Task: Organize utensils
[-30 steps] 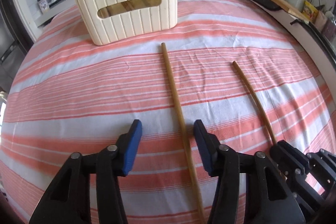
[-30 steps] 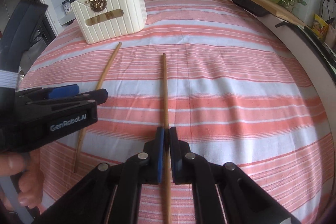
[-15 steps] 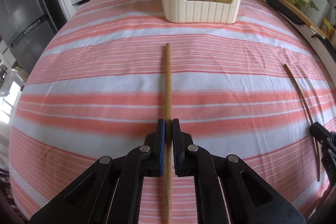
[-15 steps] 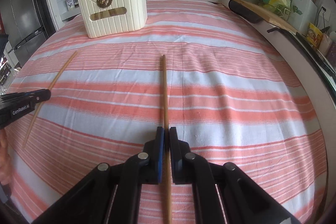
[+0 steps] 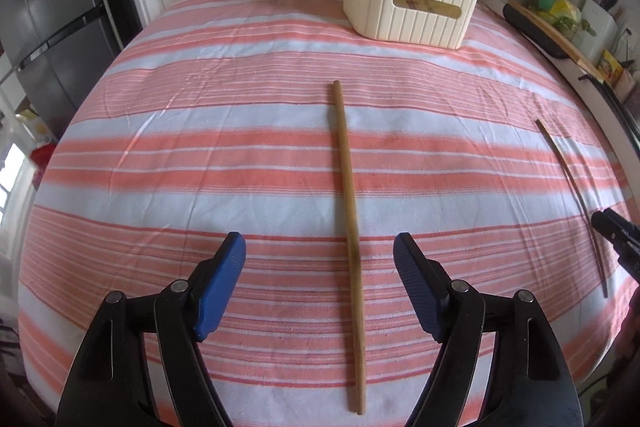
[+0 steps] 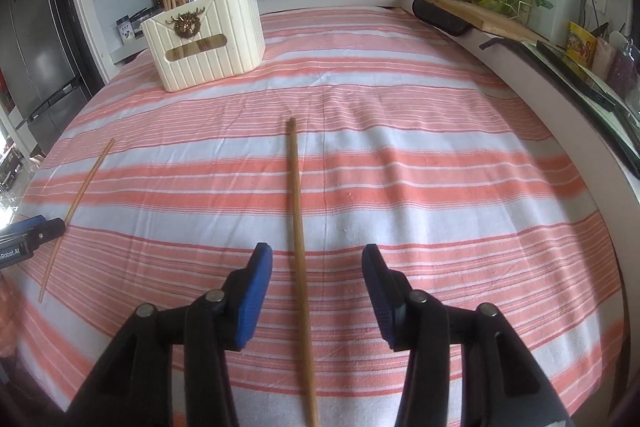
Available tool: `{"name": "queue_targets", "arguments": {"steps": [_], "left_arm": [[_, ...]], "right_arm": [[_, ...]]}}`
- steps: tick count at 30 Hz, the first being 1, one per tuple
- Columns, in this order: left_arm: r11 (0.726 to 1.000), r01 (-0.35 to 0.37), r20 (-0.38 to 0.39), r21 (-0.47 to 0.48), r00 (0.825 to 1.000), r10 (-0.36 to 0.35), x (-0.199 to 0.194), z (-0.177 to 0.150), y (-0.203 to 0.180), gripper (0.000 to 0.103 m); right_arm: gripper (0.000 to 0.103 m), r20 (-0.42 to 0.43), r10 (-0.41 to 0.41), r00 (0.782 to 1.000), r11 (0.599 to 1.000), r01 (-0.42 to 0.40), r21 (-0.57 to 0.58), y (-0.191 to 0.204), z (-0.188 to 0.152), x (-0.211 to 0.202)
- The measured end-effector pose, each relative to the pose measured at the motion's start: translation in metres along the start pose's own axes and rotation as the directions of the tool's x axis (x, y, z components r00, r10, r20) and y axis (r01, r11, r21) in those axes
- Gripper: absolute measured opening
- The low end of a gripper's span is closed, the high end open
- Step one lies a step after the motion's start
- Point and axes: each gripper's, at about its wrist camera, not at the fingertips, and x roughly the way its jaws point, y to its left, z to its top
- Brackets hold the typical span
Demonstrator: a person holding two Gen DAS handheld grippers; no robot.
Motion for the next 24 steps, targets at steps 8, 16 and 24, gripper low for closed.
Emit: {"name": "queue_targets", "arguments": {"steps": [8,16,24], "left_arm": [[1.0,0.003,-0.002,-0.002,1.0,-0.003,0.008,-0.004,0.004,0.081],[1.0,0.005,0.007,-0.001,1.0,-0.005,0.009,-0.001,0.008,0.083],[1.0,0.004,-0.012,0.016,1.0,-0.004,0.002,-0.004,0.016,0.084]], "right_arm": [[0.048,-0.011,-0.022,1.0,0.998,0.022,-0.056,0.012,-0.001,0.002],[0.05,-0.042,-0.03,0.999,0.995,0.025,-0.1,0.023,-0.003,0.009],[0.05,-0.113,0.022,0.993,0.992,-0.035,-0.117,0.021,0.003,0.004]]}}
